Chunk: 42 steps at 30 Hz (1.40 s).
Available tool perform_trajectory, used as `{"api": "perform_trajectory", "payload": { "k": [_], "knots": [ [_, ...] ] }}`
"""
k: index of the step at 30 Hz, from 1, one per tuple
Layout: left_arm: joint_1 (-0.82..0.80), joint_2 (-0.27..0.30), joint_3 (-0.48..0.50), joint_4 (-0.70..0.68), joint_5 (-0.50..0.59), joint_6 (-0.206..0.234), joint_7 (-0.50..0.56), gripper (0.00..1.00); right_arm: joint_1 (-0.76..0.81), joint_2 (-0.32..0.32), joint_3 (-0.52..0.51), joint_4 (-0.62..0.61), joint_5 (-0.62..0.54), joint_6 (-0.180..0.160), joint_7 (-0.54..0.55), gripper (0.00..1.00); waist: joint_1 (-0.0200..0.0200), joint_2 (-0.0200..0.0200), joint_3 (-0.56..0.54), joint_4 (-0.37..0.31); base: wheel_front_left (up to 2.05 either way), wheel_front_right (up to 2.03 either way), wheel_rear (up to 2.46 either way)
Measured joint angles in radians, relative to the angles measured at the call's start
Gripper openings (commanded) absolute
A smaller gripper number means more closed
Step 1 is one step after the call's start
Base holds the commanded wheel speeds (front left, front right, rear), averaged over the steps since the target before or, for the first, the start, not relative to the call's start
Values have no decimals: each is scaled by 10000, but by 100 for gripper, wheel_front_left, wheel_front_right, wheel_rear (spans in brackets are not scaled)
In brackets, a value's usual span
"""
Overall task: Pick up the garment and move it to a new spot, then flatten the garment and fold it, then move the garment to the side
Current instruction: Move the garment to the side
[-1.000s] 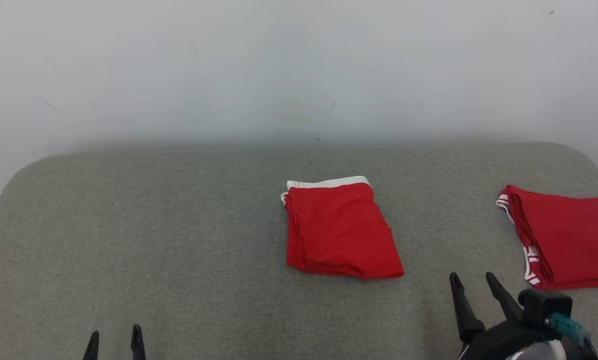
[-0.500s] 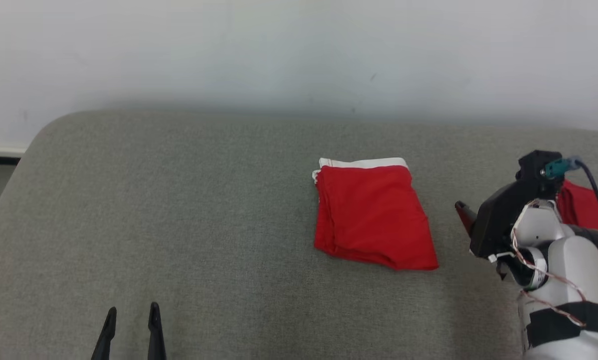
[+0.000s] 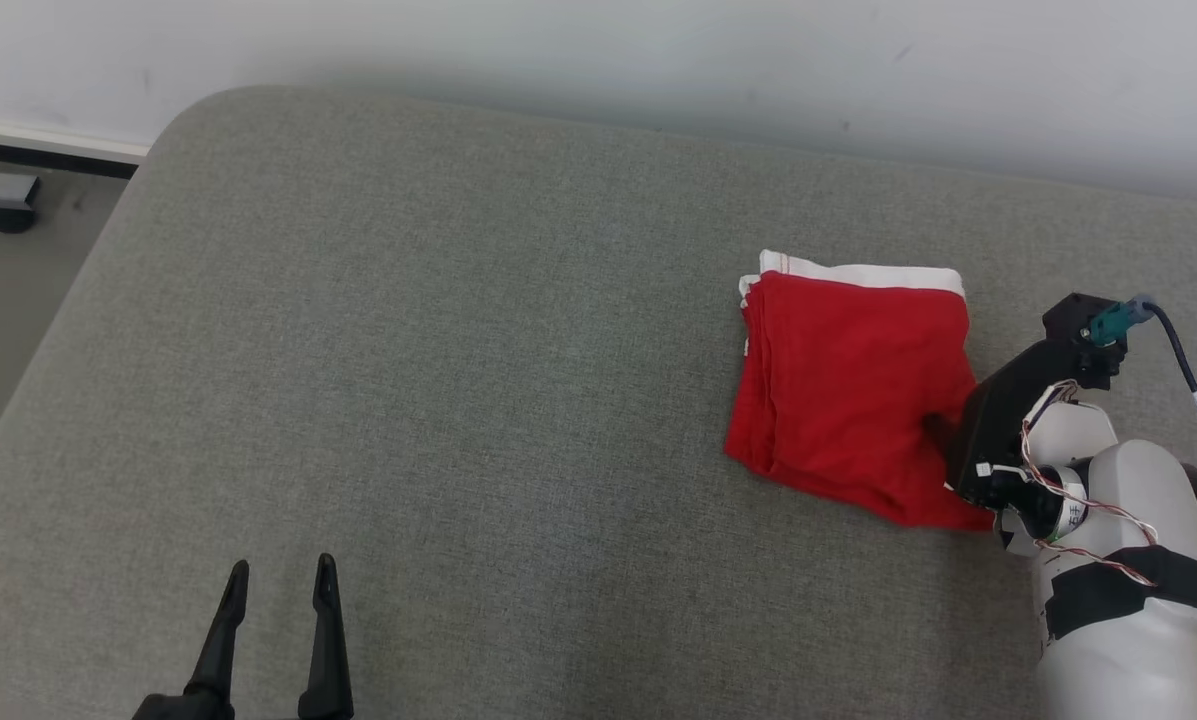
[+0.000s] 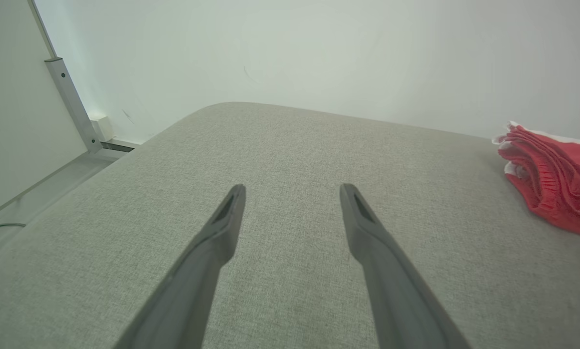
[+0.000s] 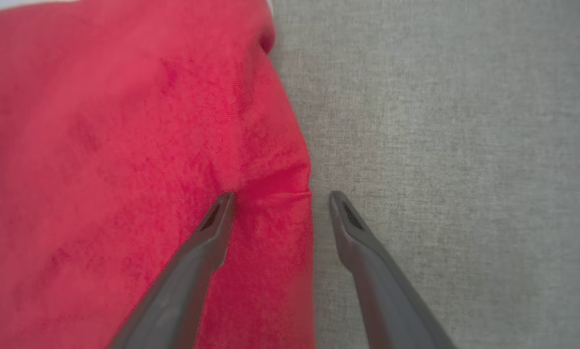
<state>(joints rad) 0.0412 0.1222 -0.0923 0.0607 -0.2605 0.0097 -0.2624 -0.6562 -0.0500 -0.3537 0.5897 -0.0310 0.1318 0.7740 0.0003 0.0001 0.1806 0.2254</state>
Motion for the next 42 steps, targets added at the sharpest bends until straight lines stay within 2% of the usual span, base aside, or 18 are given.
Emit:
{"api": "perform_trajectory", "payload": {
  "k": [5, 6, 8, 9, 15, 18, 23, 27, 32, 38, 42],
  "knots": [
    [-65, -58, -2, 96, 58, -25, 0, 100, -228, -56, -38, 807, 320, 0, -138, 100, -2, -1, 200, 137, 0, 0, 0],
    [-73, -56, -8, 113, 75, -77, -2, 100, -255, -54, -10, 936, 322, 0, -249, 76, -3, -1, 210, 110, 0, 0, 0],
    [-120, -73, -21, 142, 119, -102, 0, 100, -356, -54, 63, 1166, 349, 0, -403, 9, -3, -1, 216, 36, 0, 0, 0],
    [-159, -67, -19, 150, 130, -109, 0, 100, -401, -59, 159, 1267, 364, 0, -527, 0, -3, 0, 217, -7, 0, 0, 0],
    [-223, -6, 65, 117, 153, -188, 0, 100, -462, -19, 926, 1421, 115, 0, -1118, 0, -2, 0, 185, -392, 0, 0, 0],
    [-227, 15, 73, 52, 153, -263, 0, 100, -451, -236, 1601, 1285, 42, 2, -1174, 0, -2, 0, 141, -672, 0, 0, 0],
    [-221, 35, 77, -35, 155, -309, 0, 100, -314, -1390, 2940, 464, 368, 2, -1003, 0, -2, 0, 56, -1265, 0, 0, 0],
    [-229, 127, 104, -107, 157, -360, 0, 100, -120, -2671, 3758, -420, 709, 2, -732, 0, -2, 0, 25, -1831, 0, 0, 0],
    [-416, 267, 44, -234, 171, -445, 33, 100, 164, -3802, 3981, -1317, 732, 0, -725, 0, -3, 0, 122, -2526, 0, 0, 0],
    [-865, 529, 0, -395, 199, -552, 261, 100, 198, -4506, 3858, -1482, 303, 2, -1381, 0, -3, 0, 664, -2998, 0, 0, 0],
    [-1062, 731, 23, -499, 199, -616, 351, 100, 192, -4598, 3509, -1486, -73, 2, -1685, 0, -2, 0, 1116, -3137, 0, 0, 0]
  ]
}}
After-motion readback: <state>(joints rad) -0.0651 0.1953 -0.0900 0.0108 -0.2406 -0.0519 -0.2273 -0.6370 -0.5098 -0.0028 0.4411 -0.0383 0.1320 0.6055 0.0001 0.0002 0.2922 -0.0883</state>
